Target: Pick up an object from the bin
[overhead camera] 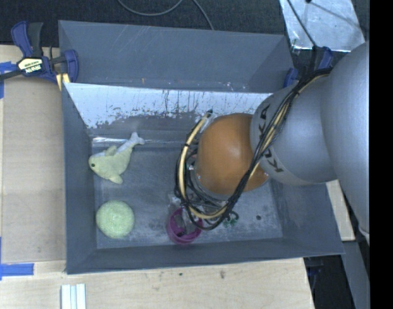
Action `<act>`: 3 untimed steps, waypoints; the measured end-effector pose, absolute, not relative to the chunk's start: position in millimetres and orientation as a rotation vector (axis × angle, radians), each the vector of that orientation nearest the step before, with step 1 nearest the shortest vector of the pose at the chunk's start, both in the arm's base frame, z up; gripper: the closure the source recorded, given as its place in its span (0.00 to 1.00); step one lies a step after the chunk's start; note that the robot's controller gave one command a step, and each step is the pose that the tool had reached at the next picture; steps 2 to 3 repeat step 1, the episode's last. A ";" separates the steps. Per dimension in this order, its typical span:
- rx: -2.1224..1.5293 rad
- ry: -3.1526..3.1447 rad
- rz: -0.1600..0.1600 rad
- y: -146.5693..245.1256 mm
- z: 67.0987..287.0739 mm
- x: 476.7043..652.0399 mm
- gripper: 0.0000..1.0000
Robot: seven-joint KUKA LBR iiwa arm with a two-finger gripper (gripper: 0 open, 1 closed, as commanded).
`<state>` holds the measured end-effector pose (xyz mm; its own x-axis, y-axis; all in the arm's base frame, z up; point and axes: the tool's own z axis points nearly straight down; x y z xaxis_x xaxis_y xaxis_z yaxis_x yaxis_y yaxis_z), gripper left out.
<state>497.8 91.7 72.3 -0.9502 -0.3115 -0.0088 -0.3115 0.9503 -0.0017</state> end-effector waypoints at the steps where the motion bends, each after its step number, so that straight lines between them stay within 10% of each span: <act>1: -0.495 3.093 -0.001 91.7 72.3 497.8 1.00; 3: -0.495 3.093 -0.001 91.7 72.3 497.8 1.00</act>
Offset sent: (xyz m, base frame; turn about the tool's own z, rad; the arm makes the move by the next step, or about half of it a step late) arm 0.0000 0.0000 0.0651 0.0000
